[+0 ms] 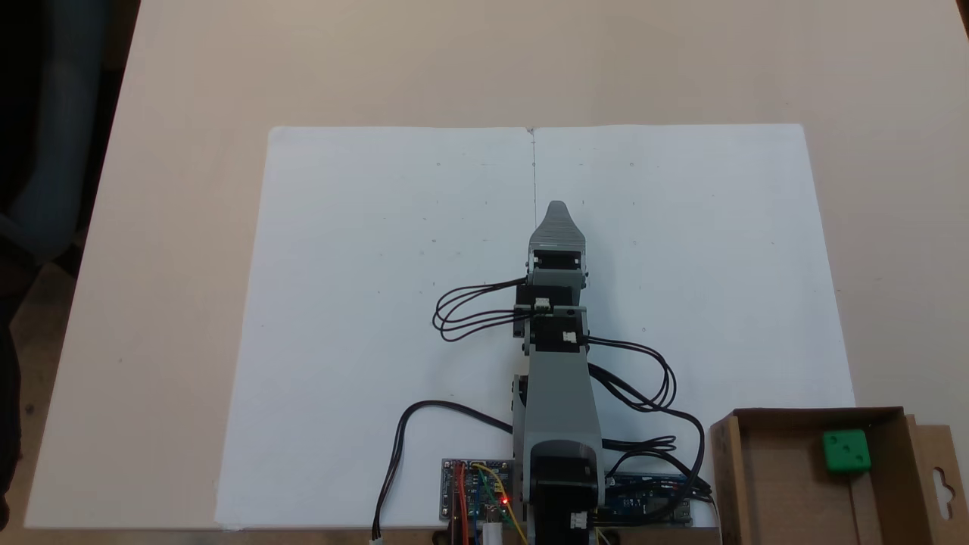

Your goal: Grasp a green dice and put it in the bin.

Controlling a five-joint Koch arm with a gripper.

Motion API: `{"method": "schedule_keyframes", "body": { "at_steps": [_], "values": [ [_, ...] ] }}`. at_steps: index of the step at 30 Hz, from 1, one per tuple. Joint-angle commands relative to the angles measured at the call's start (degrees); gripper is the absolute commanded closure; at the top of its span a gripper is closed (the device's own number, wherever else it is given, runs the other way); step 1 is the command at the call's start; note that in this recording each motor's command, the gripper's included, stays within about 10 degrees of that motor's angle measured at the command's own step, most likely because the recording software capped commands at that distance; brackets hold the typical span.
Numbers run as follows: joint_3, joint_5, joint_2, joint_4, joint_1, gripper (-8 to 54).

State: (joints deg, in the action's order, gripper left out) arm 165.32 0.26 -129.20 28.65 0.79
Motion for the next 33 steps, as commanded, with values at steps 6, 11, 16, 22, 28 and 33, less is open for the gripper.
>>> {"method": "schedule_keyframes", "body": {
  "at_steps": [6,11,16,22,28,33],
  "values": [
    [7.9,-1.2,-6.9,19.0,-0.7,2.4],
    [13.7,-2.0,-6.9,27.3,-1.2,2.4],
    [14.1,-3.3,-6.9,32.7,-1.3,2.1],
    [14.1,-3.8,-6.9,37.5,-1.2,2.0],
    [14.1,-3.8,-6.9,42.2,-1.3,2.0],
    [14.1,-3.8,-6.8,46.2,-1.3,2.0]
  ]
}}
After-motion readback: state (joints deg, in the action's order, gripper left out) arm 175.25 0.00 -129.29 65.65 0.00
